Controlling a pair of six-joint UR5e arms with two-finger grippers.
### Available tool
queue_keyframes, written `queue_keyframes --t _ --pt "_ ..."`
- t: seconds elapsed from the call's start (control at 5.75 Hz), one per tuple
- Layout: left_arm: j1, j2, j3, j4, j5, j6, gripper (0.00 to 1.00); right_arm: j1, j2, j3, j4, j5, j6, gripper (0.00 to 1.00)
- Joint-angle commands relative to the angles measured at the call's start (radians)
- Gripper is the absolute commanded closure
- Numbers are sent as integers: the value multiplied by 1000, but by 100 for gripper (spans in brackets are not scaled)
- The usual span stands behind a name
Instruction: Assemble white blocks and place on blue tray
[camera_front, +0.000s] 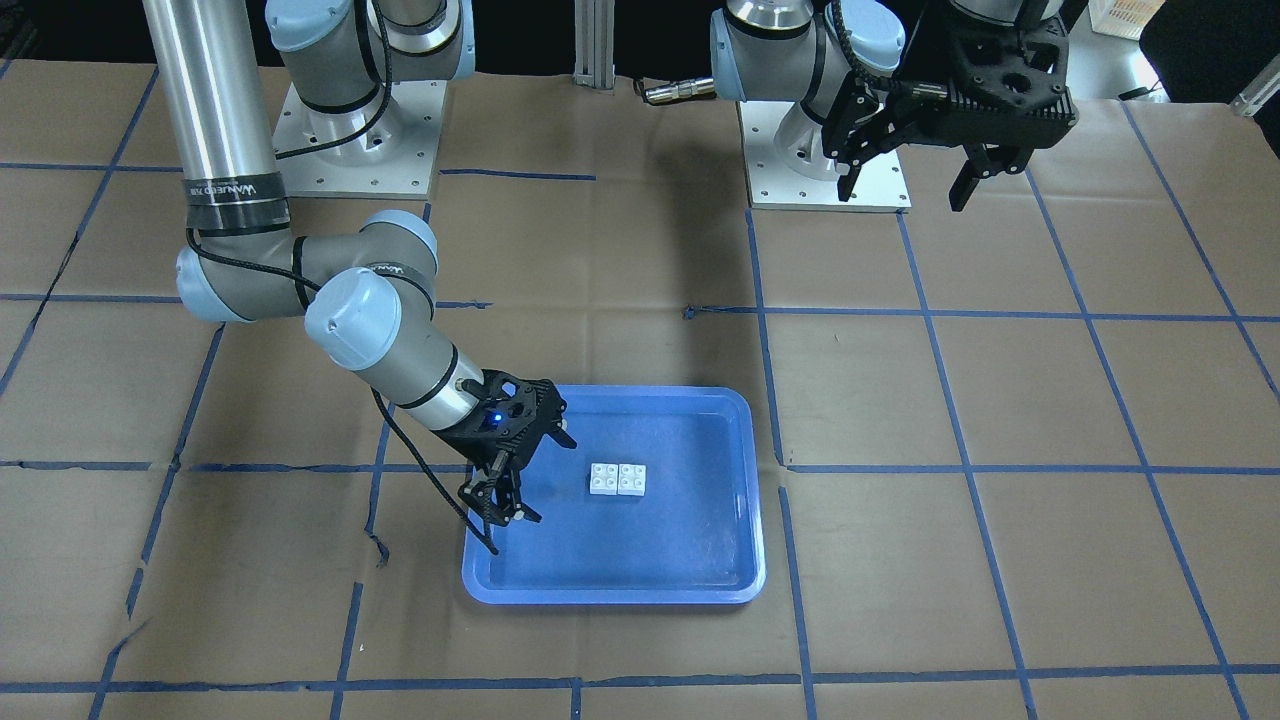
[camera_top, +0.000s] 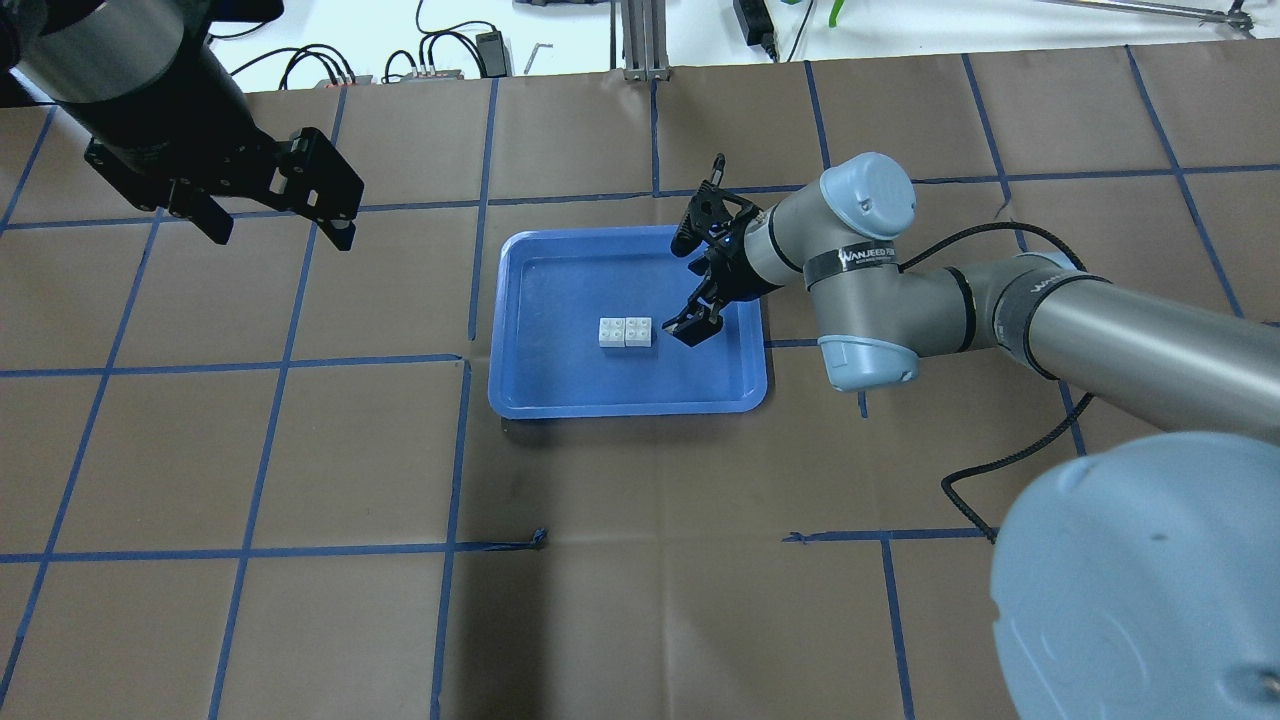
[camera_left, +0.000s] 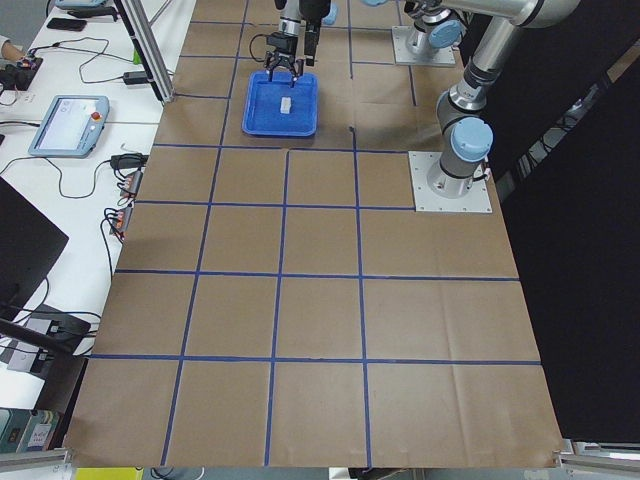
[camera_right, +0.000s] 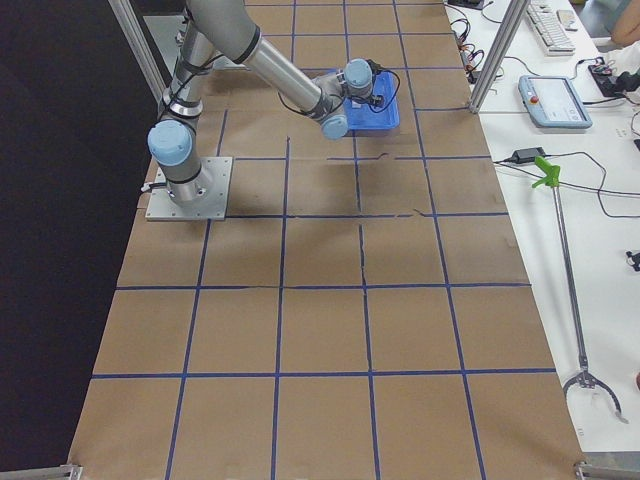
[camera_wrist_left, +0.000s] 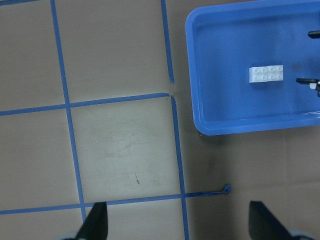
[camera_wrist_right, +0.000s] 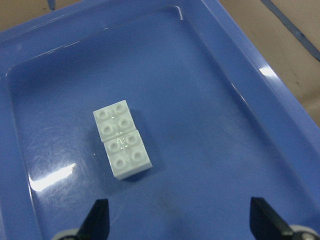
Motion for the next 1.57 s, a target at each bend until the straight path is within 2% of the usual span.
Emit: queue_keyframes --t 0.0,0.17,0.35,0.7,0.87,1.04,1.39 --pt "-2 1 1 2 0 -15 1 -9 -131 -12 189 -223 259 0" --pt "-2 -3 1 16 0 -80 1 -21 -206 -18 331 -288 403 0" --pt "-28 -10 -1 39 1 -129 1 -47 -276 -67 484 -372 555 0" --pt "-45 -18 1 84 0 -130 1 -104 -370 -223 936 -407 752 0" --pt "-45 -16 1 84 0 -128 1 -107 -404 -308 1084 -436 859 0" --pt "-43 -18 2 87 7 -128 1 -108 -439 -342 1175 -453 869 0" --pt "-40 -18 2 87 7 -124 1 -107 -460 -333 1179 -453 895 0"
